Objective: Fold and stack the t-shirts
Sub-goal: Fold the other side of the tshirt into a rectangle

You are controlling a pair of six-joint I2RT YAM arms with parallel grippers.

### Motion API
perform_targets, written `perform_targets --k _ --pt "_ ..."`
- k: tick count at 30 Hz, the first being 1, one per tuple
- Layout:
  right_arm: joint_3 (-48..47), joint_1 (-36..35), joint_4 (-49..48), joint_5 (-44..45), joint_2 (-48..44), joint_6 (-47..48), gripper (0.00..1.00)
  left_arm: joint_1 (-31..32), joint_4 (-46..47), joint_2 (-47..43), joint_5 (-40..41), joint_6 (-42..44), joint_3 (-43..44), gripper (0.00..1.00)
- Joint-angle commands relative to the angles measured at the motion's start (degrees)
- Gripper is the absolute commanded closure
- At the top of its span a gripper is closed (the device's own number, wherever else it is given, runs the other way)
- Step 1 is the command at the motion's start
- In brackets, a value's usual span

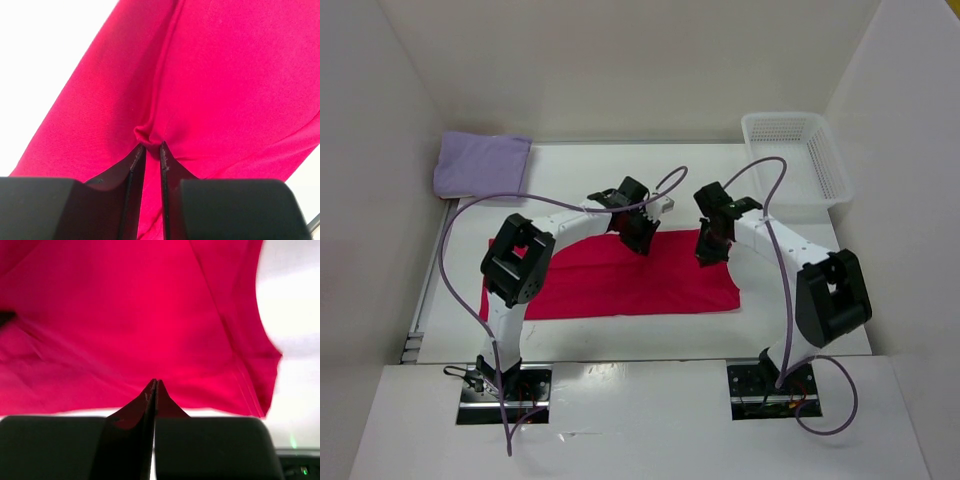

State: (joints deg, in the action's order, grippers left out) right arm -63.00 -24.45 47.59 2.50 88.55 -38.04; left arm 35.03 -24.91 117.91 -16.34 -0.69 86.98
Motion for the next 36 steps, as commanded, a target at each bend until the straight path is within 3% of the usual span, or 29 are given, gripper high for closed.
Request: perform_targets --k 1,5,9,12,13,16,18,21,27,29,31,36 --pt "-5.89 -0.07 -6.10 3.74 3.02 0.07 1.00 -0.22 0.56 -0.93 -0.62 -1.33 -1.02 0.76" --pt "-9.68 -0.07 -7.51 5.76 9.17 0.60 1.00 -0.75 0.56 -0.92 -0.62 -1.33 -1.02 0.75" --pt "-11.01 0.54 -6.90 5.76 9.55 -0.88 1.00 -1.80 0.56 -1.45 -0.62 -1.33 -0.50 0.61" --pt "-7.42 0.54 -6.20 7.77 2.02 -4.57 0.72 -3.12 -0.14 -2.50 -0.02 -0.28 0.90 0.45" --pt "-6.18 0.54 -5.41 8.39 -0.46 -5.98 0.43 -3.99 -0.93 -3.12 -0.01 0.33 1.52 0.36" --pt "-0.38 0.54 -2.96 10.50 -9.85 -12.48 0.00 -5.93 -2.68 -4.70 -0.01 2.62 4.68 0.21" --pt "4.26 0.54 -1.72 10.51 -13.30 -18.26 0.00 -7.25 -5.84 -6.62 -0.01 5.51 7.14 0.08" --pt "10.76 0.54 -1.71 10.51 -18.67 -25.47 0.00 -10.14 -8.32 -11.88 2.17 9.89 6.19 0.00" --pt "16.86 1.68 0.56 15.68 -28.43 -32.18 0.00 -23.05 -7.17 -22.89 8.42 15.27 -7.60 0.00" --pt "18.43 2.56 1.19 16.39 -29.57 -32.89 0.00 -30.96 -5.16 -24.30 9.13 16.42 -11.20 0.00" --pt "20.10 3.96 0.05 14.04 -30.19 -32.89 0.00 -38.14 -4.63 -24.30 9.13 18.08 -14.62 0.00" --pt "26.08 3.97 -1.80 11.47 -28.26 -35.43 0.00 -48.46 -1.73 -20.00 10.19 18.62 -17.55 0.00"
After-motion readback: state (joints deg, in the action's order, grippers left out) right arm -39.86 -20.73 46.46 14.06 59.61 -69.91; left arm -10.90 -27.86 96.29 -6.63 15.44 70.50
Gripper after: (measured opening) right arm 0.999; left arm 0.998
